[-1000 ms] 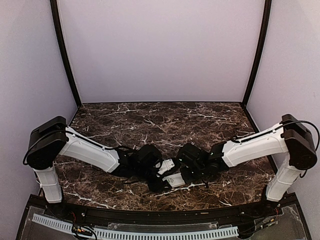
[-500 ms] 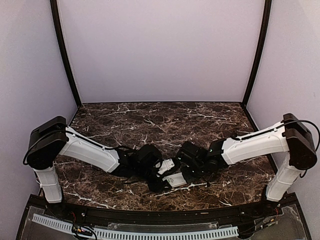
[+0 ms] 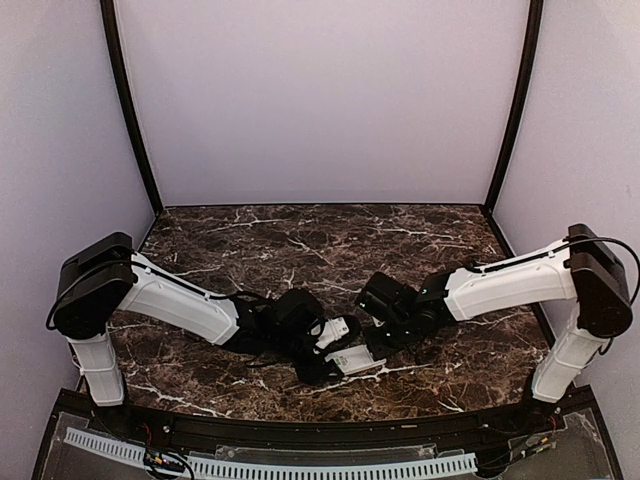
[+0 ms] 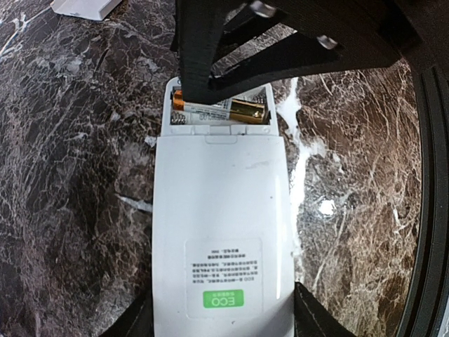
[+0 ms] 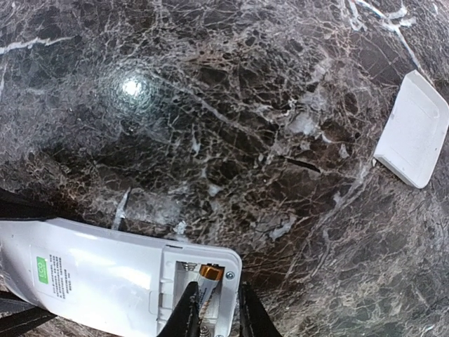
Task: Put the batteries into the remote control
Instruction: Place the battery in the battery compartment.
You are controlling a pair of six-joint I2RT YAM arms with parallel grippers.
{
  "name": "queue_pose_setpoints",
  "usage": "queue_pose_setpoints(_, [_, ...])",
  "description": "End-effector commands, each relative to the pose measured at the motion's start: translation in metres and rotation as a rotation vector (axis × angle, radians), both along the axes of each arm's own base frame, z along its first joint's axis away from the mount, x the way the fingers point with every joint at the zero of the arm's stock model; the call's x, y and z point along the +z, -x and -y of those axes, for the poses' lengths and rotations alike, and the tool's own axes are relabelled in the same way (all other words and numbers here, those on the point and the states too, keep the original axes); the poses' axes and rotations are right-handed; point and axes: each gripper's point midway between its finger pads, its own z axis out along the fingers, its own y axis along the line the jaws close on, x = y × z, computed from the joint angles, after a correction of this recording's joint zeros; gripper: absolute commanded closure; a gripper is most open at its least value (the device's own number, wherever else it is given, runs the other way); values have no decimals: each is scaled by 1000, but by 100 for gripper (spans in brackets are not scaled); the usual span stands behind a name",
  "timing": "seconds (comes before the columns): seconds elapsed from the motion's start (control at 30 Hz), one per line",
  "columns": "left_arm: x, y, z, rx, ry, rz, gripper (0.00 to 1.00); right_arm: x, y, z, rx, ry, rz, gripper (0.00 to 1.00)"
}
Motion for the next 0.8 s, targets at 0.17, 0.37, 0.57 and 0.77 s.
queue_pose_setpoints(0.17, [-78, 36, -78, 34, -343, -190, 79, -3, -7, -17, 31, -25, -25, 85])
queue_pose_setpoints(0.37, [-79, 36, -78, 34, -346, -192, 79, -7, -3, -18, 33, -25, -49, 88])
queue_pose_setpoints(0.57, [-79, 36, -78, 34, -346, -190, 79, -7, 5, -21, 45, -36, -89, 88])
queue_pose_setpoints(0.77, [-79, 36, -78, 34, -349, -191, 79, -2, 9, -25, 55, -33, -119, 88])
